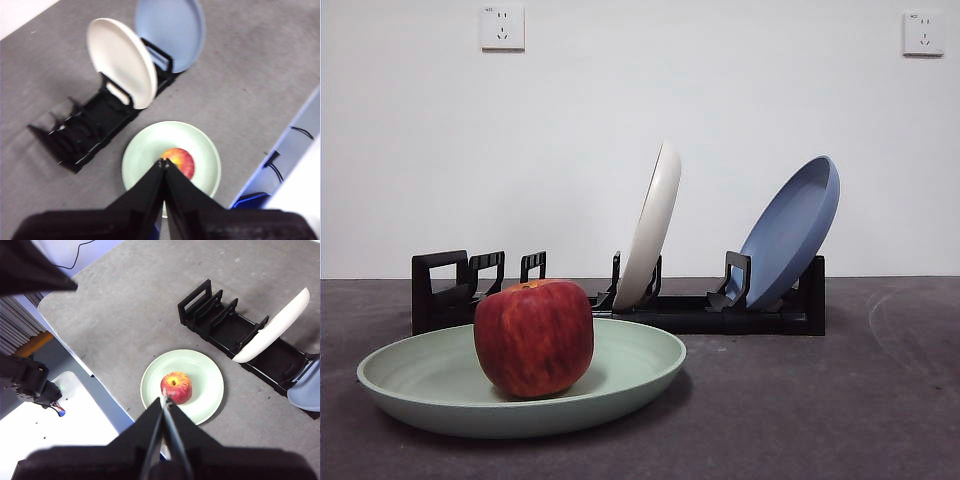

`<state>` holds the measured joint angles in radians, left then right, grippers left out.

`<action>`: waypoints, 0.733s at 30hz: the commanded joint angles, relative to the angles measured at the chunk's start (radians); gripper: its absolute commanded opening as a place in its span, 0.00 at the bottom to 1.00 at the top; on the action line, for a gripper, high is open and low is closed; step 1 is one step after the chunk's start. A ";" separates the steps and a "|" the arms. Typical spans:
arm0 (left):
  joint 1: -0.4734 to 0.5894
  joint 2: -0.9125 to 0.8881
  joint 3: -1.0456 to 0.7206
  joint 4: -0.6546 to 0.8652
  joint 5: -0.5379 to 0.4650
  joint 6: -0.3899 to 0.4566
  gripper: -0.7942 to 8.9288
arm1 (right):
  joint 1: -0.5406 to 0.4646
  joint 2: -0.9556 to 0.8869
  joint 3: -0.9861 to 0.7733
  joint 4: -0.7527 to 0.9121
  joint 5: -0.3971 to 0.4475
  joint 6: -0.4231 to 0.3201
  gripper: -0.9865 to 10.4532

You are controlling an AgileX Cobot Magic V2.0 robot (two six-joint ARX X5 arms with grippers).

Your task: Take the green plate from the plate rack,put the plate on the table,take the apple from the table,put the apple in the plate

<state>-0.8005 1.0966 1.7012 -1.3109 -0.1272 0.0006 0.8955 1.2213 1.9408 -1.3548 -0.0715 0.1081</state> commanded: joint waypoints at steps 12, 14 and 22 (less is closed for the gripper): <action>0.552 -0.319 -0.479 0.923 0.239 -0.184 0.08 | 0.001 0.000 -0.008 -0.025 0.001 -0.004 0.09; 0.574 -0.396 -0.636 1.066 0.240 -0.179 0.08 | 0.001 0.000 -0.008 -0.025 0.001 -0.004 0.09; 0.676 -0.710 -1.212 1.418 0.238 -0.194 0.08 | 0.001 0.000 -0.008 -0.025 0.001 -0.004 0.09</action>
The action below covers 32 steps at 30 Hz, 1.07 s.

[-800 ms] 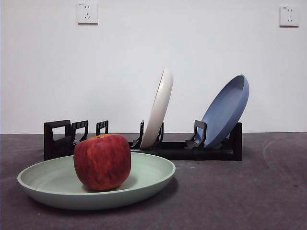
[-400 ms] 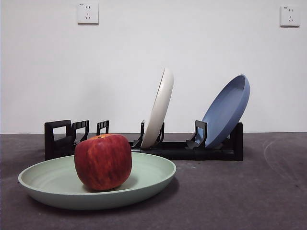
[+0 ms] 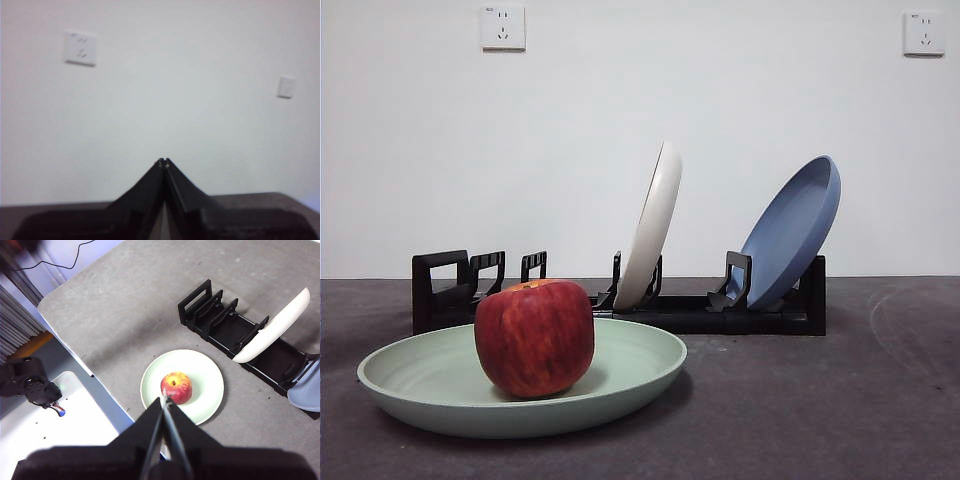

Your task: Take the green plate from the plate rack,put the plate on the table,take the apple from the table,put the apple in the plate

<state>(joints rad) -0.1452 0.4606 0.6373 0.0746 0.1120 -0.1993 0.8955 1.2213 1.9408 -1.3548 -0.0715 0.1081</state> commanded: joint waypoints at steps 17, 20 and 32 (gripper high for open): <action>0.112 -0.455 -0.627 -0.119 -0.034 0.005 0.08 | 0.001 0.000 -0.008 -0.025 0.012 -0.004 0.09; 0.113 -0.455 -0.627 -0.206 -0.034 0.032 0.08 | 0.001 0.001 -0.008 -0.025 0.039 -0.004 0.09; 0.113 -0.455 -0.625 -0.244 -0.027 0.084 0.08 | 0.001 0.000 -0.007 -0.024 0.126 -0.004 0.09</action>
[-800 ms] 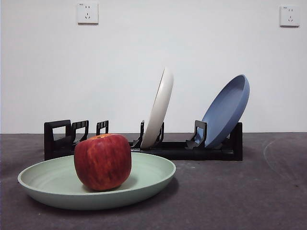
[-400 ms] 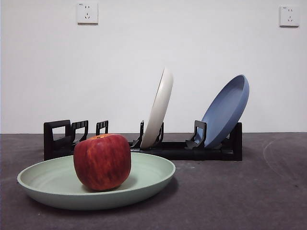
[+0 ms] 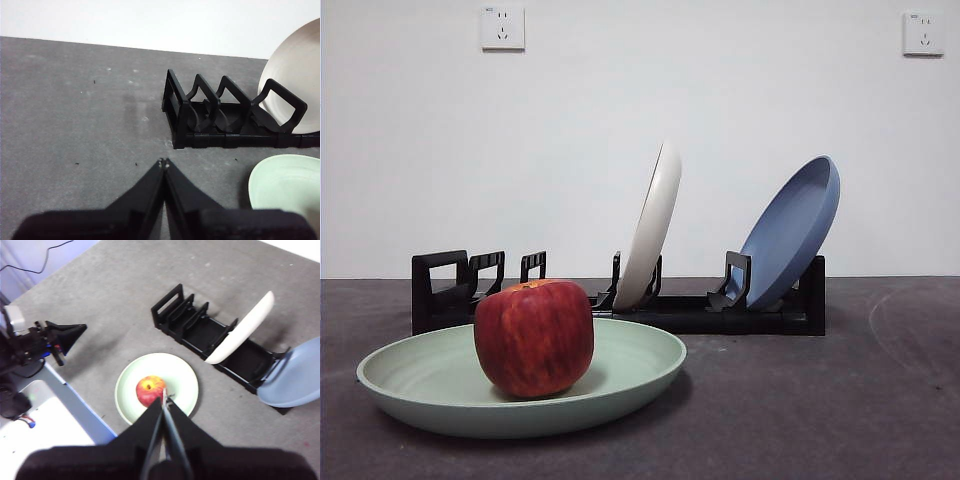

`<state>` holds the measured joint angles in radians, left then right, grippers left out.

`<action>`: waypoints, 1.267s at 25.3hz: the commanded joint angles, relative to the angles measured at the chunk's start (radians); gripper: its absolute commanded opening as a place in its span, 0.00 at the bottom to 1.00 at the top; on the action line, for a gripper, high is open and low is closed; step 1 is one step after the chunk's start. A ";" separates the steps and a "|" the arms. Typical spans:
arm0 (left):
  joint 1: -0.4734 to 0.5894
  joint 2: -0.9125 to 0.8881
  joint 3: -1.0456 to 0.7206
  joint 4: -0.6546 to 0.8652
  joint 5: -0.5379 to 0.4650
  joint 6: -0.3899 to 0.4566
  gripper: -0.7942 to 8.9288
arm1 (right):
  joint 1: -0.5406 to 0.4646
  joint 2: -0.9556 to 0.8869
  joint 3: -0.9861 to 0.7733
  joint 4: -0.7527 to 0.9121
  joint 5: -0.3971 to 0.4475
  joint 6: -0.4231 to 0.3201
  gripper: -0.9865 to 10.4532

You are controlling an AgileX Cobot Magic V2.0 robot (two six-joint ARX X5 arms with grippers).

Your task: Take the green plate from the plate rack,put the plate on the table,take the apple from the table,put the apple in the plate

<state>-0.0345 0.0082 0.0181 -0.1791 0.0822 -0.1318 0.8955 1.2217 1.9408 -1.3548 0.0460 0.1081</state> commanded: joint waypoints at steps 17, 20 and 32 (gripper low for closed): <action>0.003 0.050 -0.005 0.009 0.003 0.016 0.08 | 0.001 0.000 -0.007 -0.024 0.015 -0.004 0.09; 0.003 0.063 -0.005 0.009 0.003 0.016 0.08 | 0.001 0.000 -0.007 -0.024 0.014 -0.004 0.09; 0.003 0.109 -0.005 0.009 0.003 0.016 0.08 | 0.000 0.000 -0.008 -0.016 0.141 -0.062 0.09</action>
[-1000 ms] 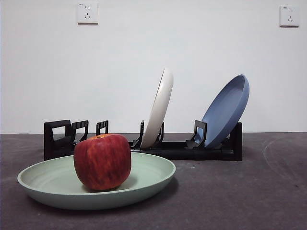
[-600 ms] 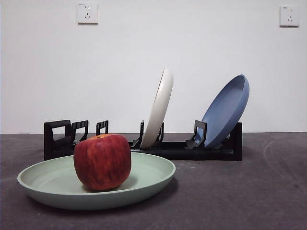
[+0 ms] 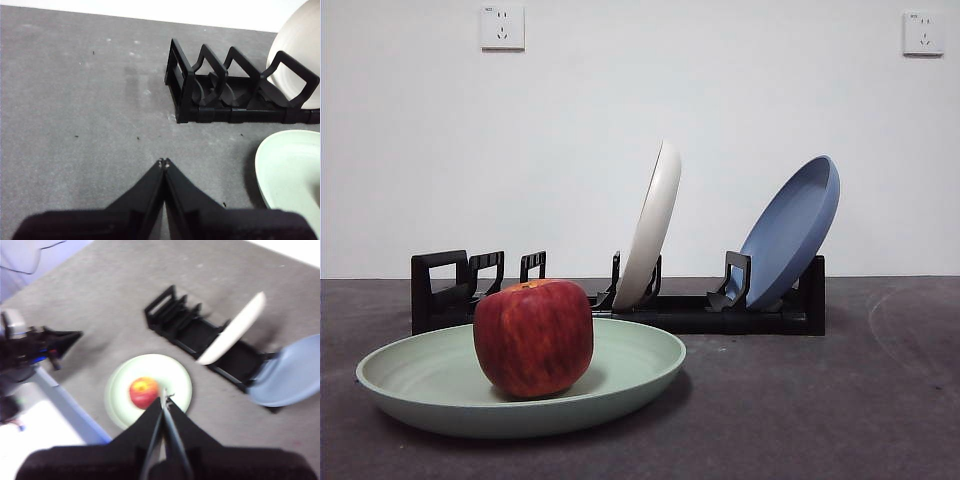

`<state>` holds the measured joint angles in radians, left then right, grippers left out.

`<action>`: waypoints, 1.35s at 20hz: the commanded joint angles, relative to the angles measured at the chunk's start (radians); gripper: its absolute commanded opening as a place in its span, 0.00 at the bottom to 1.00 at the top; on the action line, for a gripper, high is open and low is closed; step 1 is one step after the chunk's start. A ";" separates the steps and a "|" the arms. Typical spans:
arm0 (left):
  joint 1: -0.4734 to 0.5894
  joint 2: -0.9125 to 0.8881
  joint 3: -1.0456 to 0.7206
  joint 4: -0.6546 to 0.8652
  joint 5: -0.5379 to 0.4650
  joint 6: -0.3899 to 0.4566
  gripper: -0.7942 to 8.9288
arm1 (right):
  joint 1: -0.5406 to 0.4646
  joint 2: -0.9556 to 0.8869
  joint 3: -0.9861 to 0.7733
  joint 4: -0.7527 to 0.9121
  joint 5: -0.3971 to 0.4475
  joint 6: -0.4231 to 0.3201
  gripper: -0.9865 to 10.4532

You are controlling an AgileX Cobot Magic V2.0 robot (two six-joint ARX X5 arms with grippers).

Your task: Take the green plate from the plate rack,put the plate on the table,take the apple from the table,put the apple in the plate

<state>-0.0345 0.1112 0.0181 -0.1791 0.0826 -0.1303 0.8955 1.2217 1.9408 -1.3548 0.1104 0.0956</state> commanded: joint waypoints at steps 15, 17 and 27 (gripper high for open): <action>0.003 0.105 -0.005 0.016 0.002 0.015 0.08 | -0.822 -0.339 -1.080 1.203 -0.174 -0.177 0.09; 0.003 0.113 -0.005 0.022 0.002 0.015 0.08 | -0.867 -0.455 -1.287 1.397 -0.169 -0.177 0.09; 0.003 0.118 -0.005 0.027 0.002 0.015 0.08 | -0.938 -1.018 -1.847 1.486 -0.077 -0.175 0.09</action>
<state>-0.0345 0.2291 0.0181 -0.1631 0.0826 -0.1303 -0.0410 0.2077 0.1032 0.1234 0.0280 -0.0792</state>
